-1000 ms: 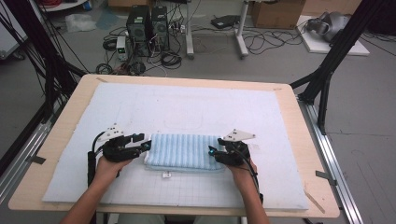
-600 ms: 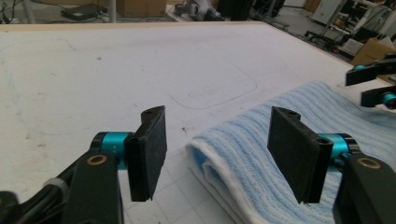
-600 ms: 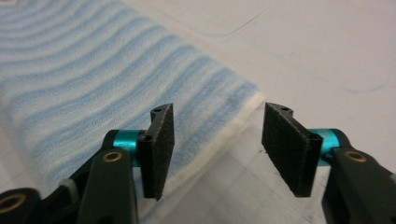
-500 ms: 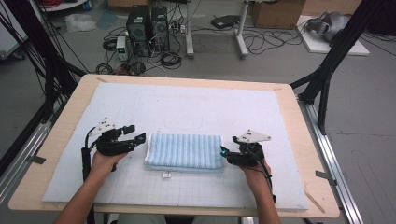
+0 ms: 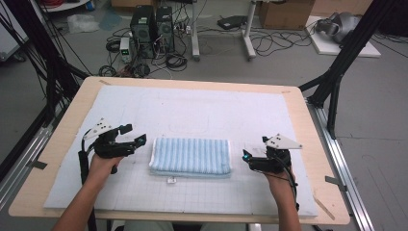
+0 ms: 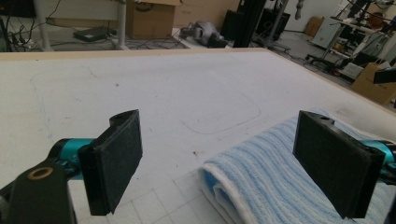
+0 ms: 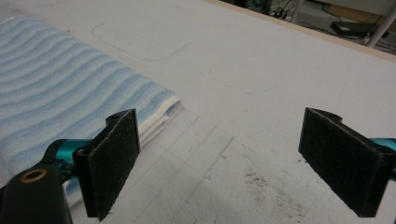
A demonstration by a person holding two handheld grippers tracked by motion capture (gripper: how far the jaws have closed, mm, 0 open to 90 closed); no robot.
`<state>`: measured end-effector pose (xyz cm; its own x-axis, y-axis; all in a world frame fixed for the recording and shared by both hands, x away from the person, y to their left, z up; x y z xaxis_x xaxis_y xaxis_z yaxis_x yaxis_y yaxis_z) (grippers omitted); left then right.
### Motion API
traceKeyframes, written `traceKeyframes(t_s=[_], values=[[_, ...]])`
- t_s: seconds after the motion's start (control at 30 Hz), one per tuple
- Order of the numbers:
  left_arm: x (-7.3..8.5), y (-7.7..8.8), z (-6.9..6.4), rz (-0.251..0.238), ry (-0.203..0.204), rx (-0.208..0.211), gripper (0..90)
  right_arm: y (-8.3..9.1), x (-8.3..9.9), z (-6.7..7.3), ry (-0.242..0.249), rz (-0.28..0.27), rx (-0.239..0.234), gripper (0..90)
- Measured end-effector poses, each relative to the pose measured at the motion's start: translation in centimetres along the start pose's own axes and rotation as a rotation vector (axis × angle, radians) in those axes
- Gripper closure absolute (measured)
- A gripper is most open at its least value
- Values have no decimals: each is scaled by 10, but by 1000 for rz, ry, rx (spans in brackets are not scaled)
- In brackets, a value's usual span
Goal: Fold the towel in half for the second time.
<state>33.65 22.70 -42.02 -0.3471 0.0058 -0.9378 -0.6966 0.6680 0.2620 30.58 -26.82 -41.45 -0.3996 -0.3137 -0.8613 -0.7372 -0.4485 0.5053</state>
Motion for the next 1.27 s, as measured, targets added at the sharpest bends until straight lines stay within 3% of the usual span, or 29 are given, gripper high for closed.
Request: traceKeyframes(t_s=[0.43, 1.27], values=[[5, 3, -2, 23, -30, 13, 176, 4, -2, 1, -15, -24, 18, 118], [4, 5, 2, 19, -28, 2, 187, 6, 2, -2, -44, -38, 40, 118]])
Point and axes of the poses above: each handheld gripper's, and its own axes: y roughly backward along the jaws, x roughly out of its underside, z roughly to its left, the point moved 1 cm from there along -y, roughly forward along the jaws, and after that the axes turned 2 degrees about z, right-handed, at the moved point
